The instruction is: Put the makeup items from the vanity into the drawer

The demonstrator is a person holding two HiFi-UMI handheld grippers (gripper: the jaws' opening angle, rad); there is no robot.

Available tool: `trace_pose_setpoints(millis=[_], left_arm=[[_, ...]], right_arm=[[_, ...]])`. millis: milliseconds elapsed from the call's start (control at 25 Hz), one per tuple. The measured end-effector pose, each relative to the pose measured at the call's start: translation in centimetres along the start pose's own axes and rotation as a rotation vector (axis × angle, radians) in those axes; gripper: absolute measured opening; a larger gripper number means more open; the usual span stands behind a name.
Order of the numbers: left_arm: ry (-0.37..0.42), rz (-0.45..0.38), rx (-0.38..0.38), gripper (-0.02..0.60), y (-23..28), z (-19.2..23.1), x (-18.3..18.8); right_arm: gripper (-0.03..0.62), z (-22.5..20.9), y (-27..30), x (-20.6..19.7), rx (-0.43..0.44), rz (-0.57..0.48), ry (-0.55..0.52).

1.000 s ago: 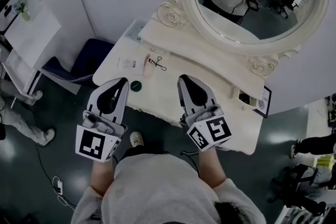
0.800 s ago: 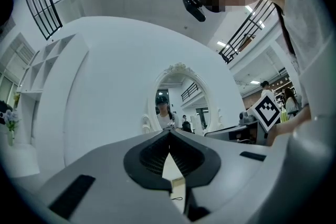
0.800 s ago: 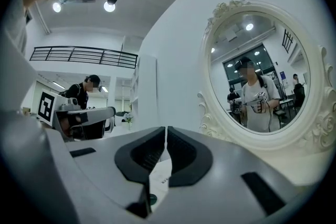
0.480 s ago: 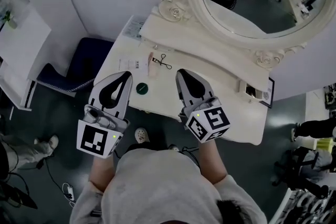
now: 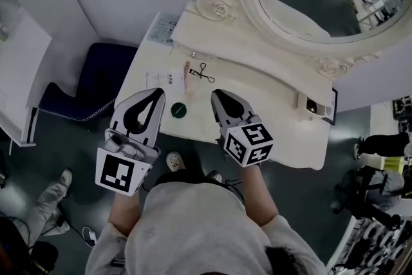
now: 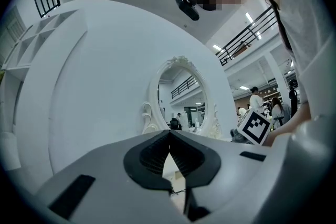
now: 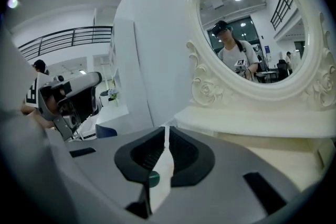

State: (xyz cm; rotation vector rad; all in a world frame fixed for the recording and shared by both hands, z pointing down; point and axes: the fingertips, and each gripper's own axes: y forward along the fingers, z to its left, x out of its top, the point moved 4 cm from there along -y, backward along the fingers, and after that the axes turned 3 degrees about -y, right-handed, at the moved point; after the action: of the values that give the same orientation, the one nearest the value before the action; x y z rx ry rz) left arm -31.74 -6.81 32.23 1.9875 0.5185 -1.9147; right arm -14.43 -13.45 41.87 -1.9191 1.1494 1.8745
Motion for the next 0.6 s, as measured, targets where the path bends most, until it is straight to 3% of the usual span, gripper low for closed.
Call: trace_pose_setpoints(millis=[400,520,600], left_arm=[[-0.006,0.022,-0.025,0.015,0.1,2.2,-1.9],[-0.018,0.029,-0.02,0.015,0.0,2.8,-2.5],[-0.024,0.03,-0.017,0.014,-0.1,3.1,-2.7]], right_arm=[[0.029,-0.8,5.4,-5.8,-0.044,0.183,0.081],[0.104,-0.7,6.8,-7.3,-0.043,0.234,0.097],[0.115,-0.7,7.5,-8.1,-0.045,0.265,0.103]])
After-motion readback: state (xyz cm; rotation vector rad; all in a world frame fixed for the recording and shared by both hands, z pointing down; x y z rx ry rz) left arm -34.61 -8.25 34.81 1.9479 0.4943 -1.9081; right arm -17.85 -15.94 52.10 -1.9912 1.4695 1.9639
